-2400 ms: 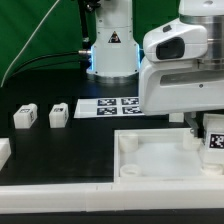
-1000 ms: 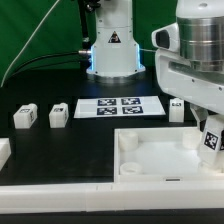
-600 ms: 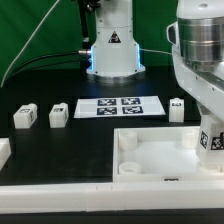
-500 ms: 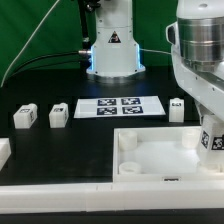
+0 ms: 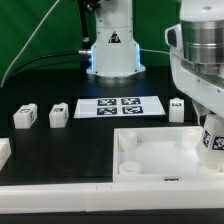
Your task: Assemble one leg
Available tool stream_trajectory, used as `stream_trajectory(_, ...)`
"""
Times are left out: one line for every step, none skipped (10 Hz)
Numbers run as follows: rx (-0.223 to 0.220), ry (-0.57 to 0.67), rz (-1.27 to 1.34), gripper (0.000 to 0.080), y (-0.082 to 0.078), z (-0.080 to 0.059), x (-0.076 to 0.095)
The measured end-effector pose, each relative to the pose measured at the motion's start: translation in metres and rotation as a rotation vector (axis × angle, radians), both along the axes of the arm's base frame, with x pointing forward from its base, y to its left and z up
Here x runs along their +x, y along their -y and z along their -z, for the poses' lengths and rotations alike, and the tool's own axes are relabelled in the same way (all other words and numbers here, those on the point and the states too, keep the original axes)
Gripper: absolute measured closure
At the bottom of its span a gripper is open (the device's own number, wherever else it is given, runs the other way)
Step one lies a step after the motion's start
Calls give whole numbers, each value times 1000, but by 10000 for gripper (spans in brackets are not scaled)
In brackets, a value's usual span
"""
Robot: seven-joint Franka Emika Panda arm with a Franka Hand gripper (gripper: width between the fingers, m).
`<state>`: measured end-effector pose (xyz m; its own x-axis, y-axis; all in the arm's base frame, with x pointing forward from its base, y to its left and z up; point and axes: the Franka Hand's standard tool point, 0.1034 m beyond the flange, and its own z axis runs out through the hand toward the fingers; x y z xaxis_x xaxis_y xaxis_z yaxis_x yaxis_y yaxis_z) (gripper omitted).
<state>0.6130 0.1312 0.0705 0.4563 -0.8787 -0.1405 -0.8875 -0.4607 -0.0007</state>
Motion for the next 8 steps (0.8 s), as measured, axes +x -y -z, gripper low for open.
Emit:
stream_trajectory(11,-4,-140,151,0,0,-3)
stream_trajectory(19,5,-239,151,0,0,-3)
stream_trajectory(27,4,-322,151,0,1,-6)
stream_trajectory(24,-7,-453,151,1,0,-9)
stream_trajectory(14,-18,-568,151,2,0,-11)
stream_trajectory(3,-14,-691,151,4,0,-11)
stream_trajectory(0,-11,-823,151,7,1,-11)
stream_trajectory(9,-1,-923,151,10,2,-11)
